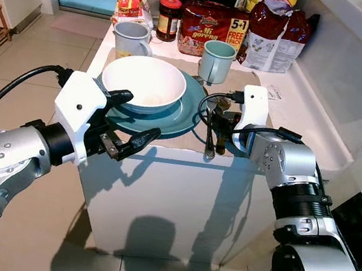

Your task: Setting the table

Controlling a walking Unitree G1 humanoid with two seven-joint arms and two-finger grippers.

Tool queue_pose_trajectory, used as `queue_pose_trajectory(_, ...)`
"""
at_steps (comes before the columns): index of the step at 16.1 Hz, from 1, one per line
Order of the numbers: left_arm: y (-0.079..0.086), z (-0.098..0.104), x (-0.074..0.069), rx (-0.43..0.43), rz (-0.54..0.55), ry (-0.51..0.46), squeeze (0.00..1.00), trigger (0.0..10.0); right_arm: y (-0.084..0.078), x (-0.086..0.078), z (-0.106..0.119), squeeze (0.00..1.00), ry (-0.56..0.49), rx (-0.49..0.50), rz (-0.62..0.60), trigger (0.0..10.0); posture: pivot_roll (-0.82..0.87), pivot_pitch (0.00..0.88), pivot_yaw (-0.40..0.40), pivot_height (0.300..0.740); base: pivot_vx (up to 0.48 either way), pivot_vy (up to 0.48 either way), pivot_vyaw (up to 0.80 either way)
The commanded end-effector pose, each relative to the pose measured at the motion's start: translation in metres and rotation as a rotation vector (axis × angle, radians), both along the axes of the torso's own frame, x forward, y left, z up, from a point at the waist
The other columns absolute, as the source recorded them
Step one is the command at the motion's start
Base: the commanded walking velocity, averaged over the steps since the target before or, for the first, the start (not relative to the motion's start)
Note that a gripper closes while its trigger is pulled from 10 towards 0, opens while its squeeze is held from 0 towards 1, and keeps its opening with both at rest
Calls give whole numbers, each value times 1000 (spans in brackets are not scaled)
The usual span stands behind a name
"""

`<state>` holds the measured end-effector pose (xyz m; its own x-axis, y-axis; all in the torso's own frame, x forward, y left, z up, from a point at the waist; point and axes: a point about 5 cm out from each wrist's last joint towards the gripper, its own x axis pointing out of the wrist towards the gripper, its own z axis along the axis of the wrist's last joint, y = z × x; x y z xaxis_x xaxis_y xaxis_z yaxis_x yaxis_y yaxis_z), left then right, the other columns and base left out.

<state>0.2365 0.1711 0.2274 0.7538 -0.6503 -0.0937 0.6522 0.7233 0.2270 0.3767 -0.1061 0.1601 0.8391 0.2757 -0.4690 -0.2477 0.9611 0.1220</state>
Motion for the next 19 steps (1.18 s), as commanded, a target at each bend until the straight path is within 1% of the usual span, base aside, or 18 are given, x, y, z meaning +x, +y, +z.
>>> queue_pose_trajectory(1,-4,1,-2,17,-25,1,0,10000,-5,-4,-15,0,94,-3,-10,0,84,18,-51,740,0,0,0)
queue_pose_trajectory(5,-5,1,-2,25,-31,6,0,10000,-7,-7,-20,0,160,17,-18,0,85,18,-49,740,0,0,0)
queue_pose_trajectory(9,-6,1,-2,30,-35,6,0,10000,-13,-7,-22,0,186,37,-50,0,83,20,-48,740,0,0,0)
queue_pose_trajectory(12,-7,1,1,29,-33,1,0,10000,-21,-4,-19,0,170,51,-107,0,77,23,-53,740,0,0,0)
queue_pose_trajectory(15,-8,3,3,19,-30,-7,0,10000,-26,-4,-18,0,172,58,-124,0,69,29,-52,740,0,0,0)
queue_pose_trajectory(18,-8,6,10,9,-10,-26,0,10000,-29,-2,-15,0,160,71,-145,0,65,33,-44,740,0,0,0)
queue_pose_trajectory(19,-8,7,13,3,2,-34,0,10000,-32,-1,-12,0,140,85,-167,0,65,29,-41,740,0,0,0)
